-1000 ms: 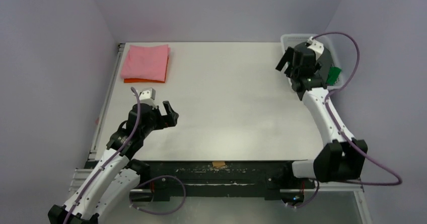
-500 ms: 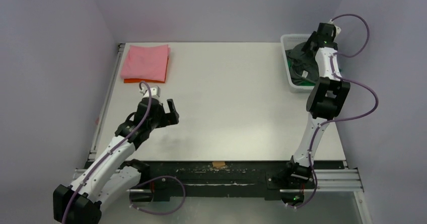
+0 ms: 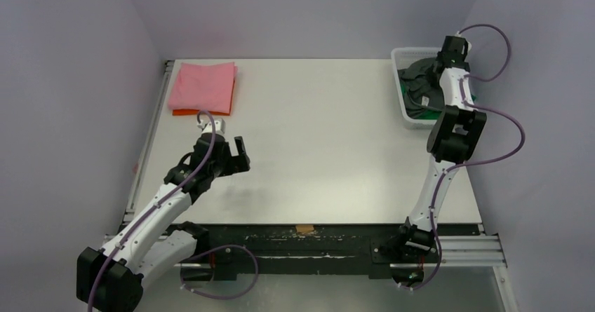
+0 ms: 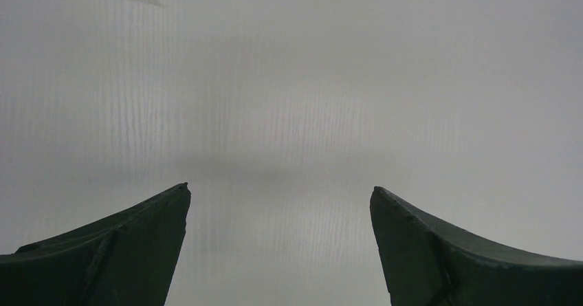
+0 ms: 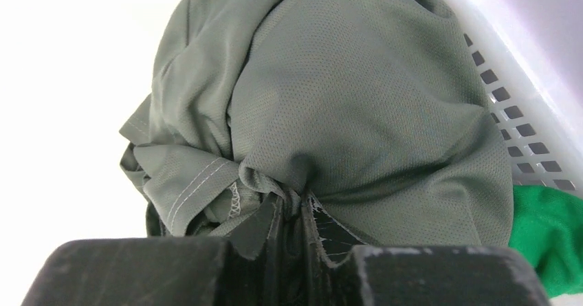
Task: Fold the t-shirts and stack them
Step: Grab crumpled tshirt from bin with the right arm, then move the tshirt to the center of the board, then flatten out the tshirt
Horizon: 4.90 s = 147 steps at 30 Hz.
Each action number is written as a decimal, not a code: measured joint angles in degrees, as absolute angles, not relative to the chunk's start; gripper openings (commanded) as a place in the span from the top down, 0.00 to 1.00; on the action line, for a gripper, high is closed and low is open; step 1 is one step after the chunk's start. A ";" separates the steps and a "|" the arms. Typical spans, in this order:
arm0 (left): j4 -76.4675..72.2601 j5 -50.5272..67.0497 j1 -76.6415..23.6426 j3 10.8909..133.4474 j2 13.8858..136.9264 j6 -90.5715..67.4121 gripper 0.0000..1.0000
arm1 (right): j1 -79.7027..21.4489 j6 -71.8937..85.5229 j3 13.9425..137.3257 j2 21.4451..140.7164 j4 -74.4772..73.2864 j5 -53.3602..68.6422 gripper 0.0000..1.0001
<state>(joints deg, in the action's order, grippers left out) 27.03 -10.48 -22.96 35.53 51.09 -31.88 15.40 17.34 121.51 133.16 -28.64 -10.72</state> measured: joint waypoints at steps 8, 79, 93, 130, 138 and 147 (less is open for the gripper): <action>27.00 -10.44 -22.96 35.53 50.09 -31.90 0.00 | 15.22 17.98 111.66 123.20 -27.11 -6.63 1.00; 21.26 1.02 -22.96 27.77 62.46 -45.01 0.32 | -32.45 31.35 33.85 62.35 -25.19 -1.48 0.37; 19.11 -0.93 -22.92 37.43 73.69 -42.46 1.00 | -34.20 34.87 36.97 71.20 -19.70 -12.67 1.00; 36.97 -15.42 -18.79 51.42 63.20 -36.71 1.00 | -16.60 23.83 67.64 83.22 -38.54 -14.70 0.37; 33.17 -9.89 -16.51 50.50 69.14 -37.47 1.00 | -16.32 24.93 64.27 82.83 -38.30 -12.64 0.36; 30.72 -7.62 -16.51 47.00 68.64 -37.89 1.00 | -30.11 28.97 47.31 69.95 -37.19 -6.00 0.39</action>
